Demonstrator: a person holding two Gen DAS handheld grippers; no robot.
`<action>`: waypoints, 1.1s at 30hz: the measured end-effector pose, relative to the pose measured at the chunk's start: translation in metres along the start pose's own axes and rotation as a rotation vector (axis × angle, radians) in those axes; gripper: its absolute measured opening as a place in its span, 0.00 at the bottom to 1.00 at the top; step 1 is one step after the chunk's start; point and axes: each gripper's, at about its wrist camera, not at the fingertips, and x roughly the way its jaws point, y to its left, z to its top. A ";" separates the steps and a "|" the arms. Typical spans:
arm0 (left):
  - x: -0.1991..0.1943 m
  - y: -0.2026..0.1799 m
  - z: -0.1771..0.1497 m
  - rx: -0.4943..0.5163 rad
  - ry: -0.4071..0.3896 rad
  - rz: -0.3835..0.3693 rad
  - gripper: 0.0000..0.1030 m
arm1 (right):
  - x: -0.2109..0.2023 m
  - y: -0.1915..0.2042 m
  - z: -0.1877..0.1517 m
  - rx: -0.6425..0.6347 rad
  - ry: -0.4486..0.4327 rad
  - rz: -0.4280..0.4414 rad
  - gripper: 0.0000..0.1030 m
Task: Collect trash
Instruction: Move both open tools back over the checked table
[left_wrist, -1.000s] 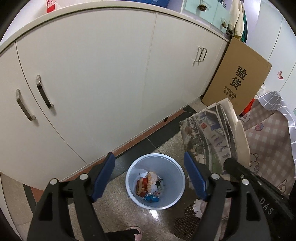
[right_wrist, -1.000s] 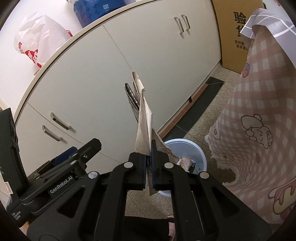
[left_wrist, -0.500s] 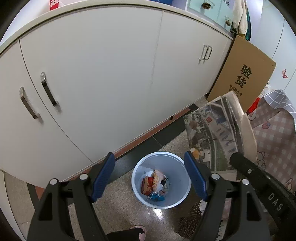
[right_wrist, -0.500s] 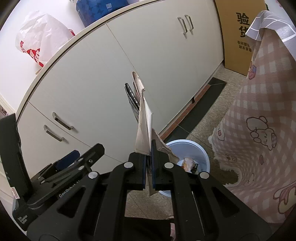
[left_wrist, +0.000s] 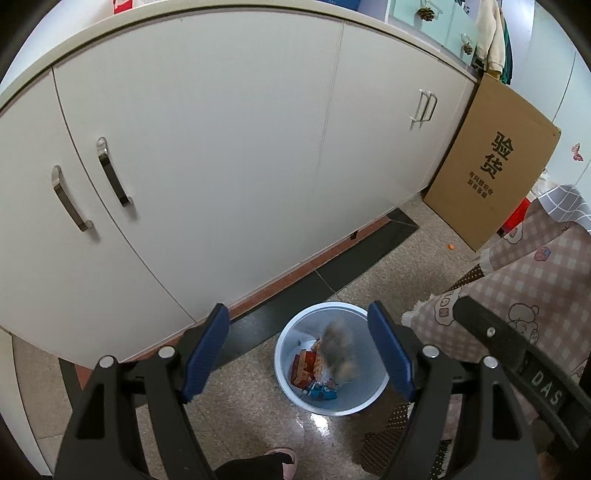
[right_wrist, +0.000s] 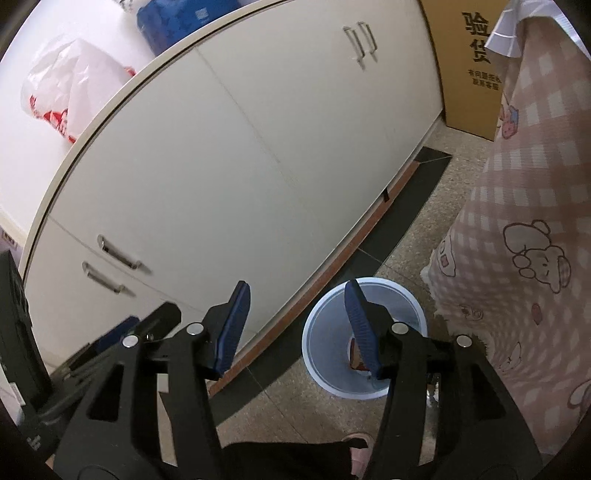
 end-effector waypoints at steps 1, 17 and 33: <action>-0.001 0.000 0.000 -0.002 -0.001 -0.001 0.73 | -0.002 0.004 0.000 -0.019 -0.002 -0.010 0.52; -0.107 -0.014 0.021 -0.049 -0.203 -0.043 0.76 | -0.112 0.045 0.023 -0.111 -0.161 0.119 0.52; -0.183 -0.239 0.029 0.312 -0.220 -0.368 0.78 | -0.307 -0.105 0.048 -0.041 -0.417 -0.125 0.55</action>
